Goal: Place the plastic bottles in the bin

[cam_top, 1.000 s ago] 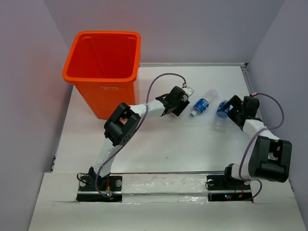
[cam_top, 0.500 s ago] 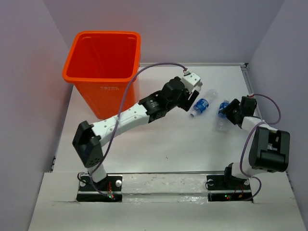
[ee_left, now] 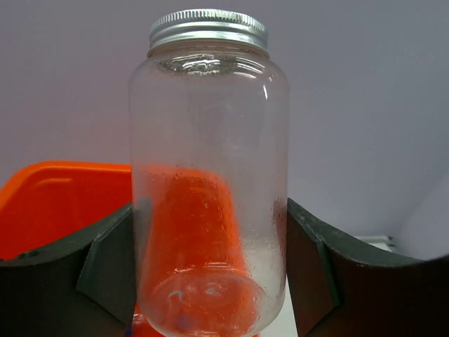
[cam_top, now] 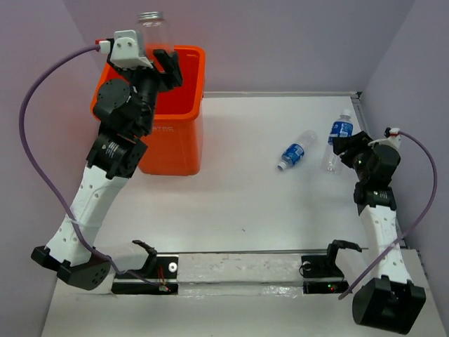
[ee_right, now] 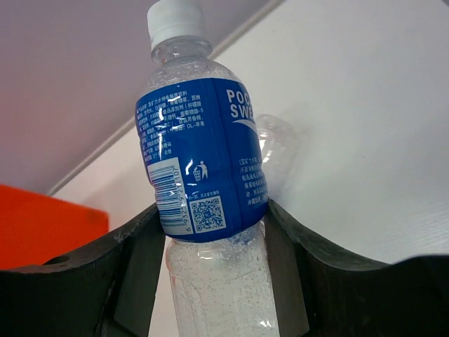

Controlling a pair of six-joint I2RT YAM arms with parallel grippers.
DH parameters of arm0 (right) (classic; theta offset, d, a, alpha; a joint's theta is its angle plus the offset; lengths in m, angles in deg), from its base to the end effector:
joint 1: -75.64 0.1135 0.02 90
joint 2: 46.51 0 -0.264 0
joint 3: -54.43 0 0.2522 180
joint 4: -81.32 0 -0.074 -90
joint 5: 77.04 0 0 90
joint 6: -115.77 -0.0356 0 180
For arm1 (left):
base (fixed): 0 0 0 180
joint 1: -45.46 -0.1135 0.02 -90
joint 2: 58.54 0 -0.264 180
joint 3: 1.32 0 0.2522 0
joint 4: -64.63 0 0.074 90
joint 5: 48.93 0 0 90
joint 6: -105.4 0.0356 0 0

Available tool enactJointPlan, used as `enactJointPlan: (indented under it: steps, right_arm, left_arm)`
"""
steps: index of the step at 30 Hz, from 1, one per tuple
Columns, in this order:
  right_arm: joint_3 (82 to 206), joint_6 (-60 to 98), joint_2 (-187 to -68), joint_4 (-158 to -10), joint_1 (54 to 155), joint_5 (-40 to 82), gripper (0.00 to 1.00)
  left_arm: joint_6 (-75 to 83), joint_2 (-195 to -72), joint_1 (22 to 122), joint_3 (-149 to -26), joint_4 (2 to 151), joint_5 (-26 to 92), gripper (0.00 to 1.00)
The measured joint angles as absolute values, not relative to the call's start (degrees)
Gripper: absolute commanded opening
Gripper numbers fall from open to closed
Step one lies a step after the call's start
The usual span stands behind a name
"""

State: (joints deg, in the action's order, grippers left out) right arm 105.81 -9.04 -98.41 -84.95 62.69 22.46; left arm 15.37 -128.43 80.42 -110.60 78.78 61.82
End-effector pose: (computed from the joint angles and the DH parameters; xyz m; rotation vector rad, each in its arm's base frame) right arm 0.2109 -0.0425 0.2921 0.6335 1.7235 0.4197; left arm 0.1885 -0.1164 0.5672 0.0277 1.1666 -0.3357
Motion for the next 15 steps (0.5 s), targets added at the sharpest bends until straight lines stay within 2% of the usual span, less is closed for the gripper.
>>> enactJointPlan:
  steps: [1,2,3,4,8,15]
  right_arm:
    - [105.97,-9.21,-96.6,-84.62,62.96,23.2,0.36]
    - [106.56,-9.65,-93.95,-83.79,63.76,24.49,0.36]
    - [107.41,-9.91,-92.64,-83.16,64.68,25.41,0.36]
    - [108.41,-10.07,-92.05,-82.44,65.64,25.96,0.36]
    - [118.32,-10.48,-93.32,-79.79,74.8,27.2,0.36]
    - [140.46,-8.47,-105.01,-81.72,95.02,24.51,0.36]
  left_arm:
    - [14.82,-128.36,78.39,-110.43,79.15,61.91,0.68]
    - [14.32,-128.36,75.11,-109.9,79.61,62.06,0.79]
    - [13.73,-128.36,72.86,-109.09,79.87,62.26,0.97]
    - [13.27,-128.53,71.4,-108.35,80.13,62.26,0.99]
    - [10.69,-130.74,66.72,-103.22,83.56,63.27,0.99]
    - [7.24,-128.8,65.98,-98.17,89.6,60.77,0.99]
